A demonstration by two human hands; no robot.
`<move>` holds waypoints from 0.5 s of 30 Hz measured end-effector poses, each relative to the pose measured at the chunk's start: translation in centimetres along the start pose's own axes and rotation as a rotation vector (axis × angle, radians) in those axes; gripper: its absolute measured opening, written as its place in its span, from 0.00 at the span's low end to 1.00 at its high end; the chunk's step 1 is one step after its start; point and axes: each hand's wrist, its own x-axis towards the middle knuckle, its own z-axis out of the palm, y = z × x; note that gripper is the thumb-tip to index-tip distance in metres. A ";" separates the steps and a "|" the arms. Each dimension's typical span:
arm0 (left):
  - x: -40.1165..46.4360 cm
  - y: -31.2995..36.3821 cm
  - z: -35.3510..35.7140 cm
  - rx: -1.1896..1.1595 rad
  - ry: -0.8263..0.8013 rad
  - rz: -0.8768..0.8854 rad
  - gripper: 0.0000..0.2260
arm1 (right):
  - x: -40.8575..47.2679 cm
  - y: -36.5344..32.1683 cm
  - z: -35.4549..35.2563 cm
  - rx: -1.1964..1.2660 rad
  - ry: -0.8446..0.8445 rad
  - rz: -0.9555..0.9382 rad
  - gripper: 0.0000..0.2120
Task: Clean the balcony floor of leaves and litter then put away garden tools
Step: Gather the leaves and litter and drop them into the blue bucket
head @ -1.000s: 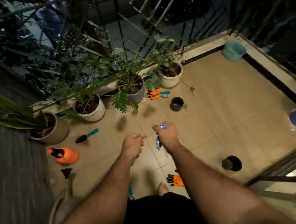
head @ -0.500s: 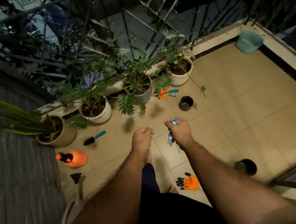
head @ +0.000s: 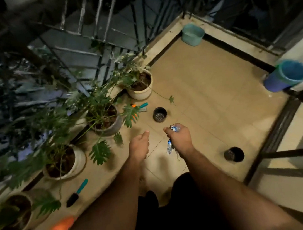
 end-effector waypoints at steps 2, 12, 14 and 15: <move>0.9 2.1 1.9 0.014 -0.026 0.031 0.18 | 1.4 -1.1 -1.3 0.022 0.042 0.006 0.13; 6.1 12.9 15.6 0.063 -0.202 0.104 0.10 | 12.2 -6.5 -14.5 0.174 0.244 0.079 0.03; 7.0 15.0 19.7 0.057 -0.243 0.089 0.07 | 14.6 -7.4 -18.4 0.247 0.276 0.092 0.03; 7.1 16.0 22.0 0.061 -0.266 0.084 0.07 | 15.4 -7.9 -20.6 0.290 0.300 0.097 0.04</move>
